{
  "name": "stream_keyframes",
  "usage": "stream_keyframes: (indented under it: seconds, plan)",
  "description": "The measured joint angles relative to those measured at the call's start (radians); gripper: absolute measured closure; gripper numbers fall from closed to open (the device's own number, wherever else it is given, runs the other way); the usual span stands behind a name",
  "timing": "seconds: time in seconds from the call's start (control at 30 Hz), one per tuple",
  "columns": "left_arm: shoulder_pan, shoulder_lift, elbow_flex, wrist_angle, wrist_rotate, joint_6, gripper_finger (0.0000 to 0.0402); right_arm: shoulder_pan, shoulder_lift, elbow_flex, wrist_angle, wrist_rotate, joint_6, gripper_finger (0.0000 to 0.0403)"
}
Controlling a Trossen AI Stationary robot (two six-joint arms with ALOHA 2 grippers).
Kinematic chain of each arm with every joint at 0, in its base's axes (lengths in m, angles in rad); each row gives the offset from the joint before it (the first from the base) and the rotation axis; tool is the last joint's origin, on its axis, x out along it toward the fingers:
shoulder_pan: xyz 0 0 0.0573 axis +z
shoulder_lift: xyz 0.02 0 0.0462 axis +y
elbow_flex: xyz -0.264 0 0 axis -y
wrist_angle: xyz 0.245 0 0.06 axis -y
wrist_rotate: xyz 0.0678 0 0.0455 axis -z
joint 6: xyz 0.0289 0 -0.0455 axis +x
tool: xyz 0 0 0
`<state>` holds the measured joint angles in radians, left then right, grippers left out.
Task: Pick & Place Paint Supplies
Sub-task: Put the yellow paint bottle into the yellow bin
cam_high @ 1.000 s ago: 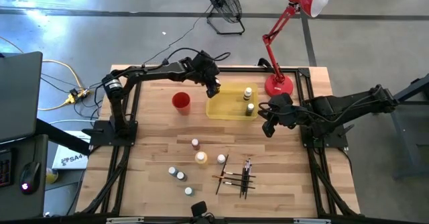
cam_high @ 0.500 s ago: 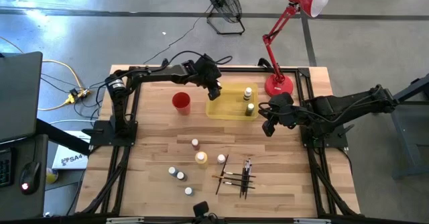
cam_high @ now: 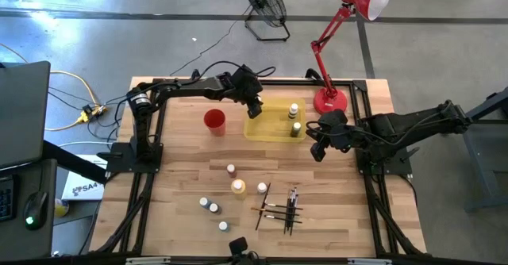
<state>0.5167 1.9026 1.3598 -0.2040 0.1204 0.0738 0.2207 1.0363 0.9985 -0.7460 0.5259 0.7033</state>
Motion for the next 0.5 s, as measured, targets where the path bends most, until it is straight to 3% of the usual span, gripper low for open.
stream_keyframes:
  seconds: [0.5]
  plan:
    - [0.0,0.0,0.0,-0.006,-0.001,-0.001,0.0253,0.0,0.0,0.0,0.0,0.0,0.0,0.0398]
